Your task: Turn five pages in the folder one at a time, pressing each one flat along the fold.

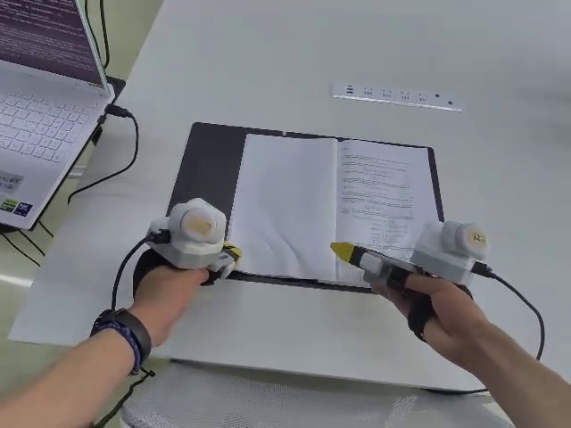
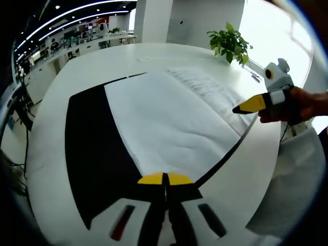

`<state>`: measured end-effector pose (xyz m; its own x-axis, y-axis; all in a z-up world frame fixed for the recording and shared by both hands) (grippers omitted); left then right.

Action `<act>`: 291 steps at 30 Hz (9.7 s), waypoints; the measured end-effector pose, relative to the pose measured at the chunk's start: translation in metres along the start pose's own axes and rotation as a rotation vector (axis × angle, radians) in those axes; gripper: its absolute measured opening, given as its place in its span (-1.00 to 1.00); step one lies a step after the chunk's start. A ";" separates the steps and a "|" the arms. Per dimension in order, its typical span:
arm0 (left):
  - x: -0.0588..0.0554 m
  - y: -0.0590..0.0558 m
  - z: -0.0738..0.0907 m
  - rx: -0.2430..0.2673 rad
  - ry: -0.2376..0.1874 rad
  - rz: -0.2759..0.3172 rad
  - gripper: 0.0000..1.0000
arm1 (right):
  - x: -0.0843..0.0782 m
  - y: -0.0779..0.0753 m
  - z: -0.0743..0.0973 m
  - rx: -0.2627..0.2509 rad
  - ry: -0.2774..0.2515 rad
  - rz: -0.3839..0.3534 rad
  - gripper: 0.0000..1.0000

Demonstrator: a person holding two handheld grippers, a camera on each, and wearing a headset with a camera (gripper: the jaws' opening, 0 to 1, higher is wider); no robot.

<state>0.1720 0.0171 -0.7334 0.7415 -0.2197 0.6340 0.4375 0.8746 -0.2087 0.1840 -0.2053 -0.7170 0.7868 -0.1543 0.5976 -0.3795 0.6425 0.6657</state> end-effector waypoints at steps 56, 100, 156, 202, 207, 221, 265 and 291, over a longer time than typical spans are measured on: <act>-0.010 0.005 -0.009 0.020 -0.015 -0.014 -1.00 | 0.056 -0.034 -0.066 0.018 -0.023 0.063 -1.00; -0.009 0.006 -0.010 0.017 -0.007 0.021 -1.00 | 0.156 -0.089 -0.143 -0.162 -0.323 -0.031 -1.00; -0.010 0.005 -0.010 0.018 -0.020 -0.016 -1.00 | 0.053 -0.034 -0.073 -0.034 -0.181 0.163 -1.00; -0.011 0.004 -0.009 0.027 -0.022 -0.046 -1.00 | -0.039 -0.011 -0.020 0.048 -0.035 0.172 -1.00; -0.011 0.004 -0.009 0.029 -0.023 -0.042 -1.00 | -0.041 -0.009 -0.019 0.047 -0.022 0.178 -1.00; -0.008 0.003 -0.010 0.014 0.008 -0.035 -0.98 | -0.039 -0.008 -0.018 0.041 -0.001 0.134 -1.00; 0.032 -0.025 0.062 -0.012 -0.129 -0.013 -0.29 | 0.017 -0.014 0.081 -0.007 -0.097 0.340 -0.24; 0.033 -0.015 0.111 0.030 -0.209 -0.033 0.14 | 0.012 -0.023 0.134 -0.110 -0.076 0.462 0.10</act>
<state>0.1332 0.0447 -0.6264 0.6042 -0.1566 0.7812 0.4422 0.8816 -0.1653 0.1369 -0.3228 -0.6651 0.5087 0.1141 0.8534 -0.6239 0.7319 0.2740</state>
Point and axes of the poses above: the centre of the closed fingertips' face, and the gripper's own axes: z roughly backward along the fingers, y roughly to its left, x roughly out of its top, the point moved 6 cm from there along z, roughly backward along the fingers, and after that the axes turned 5 degrees about z, right-handed, at the moved point
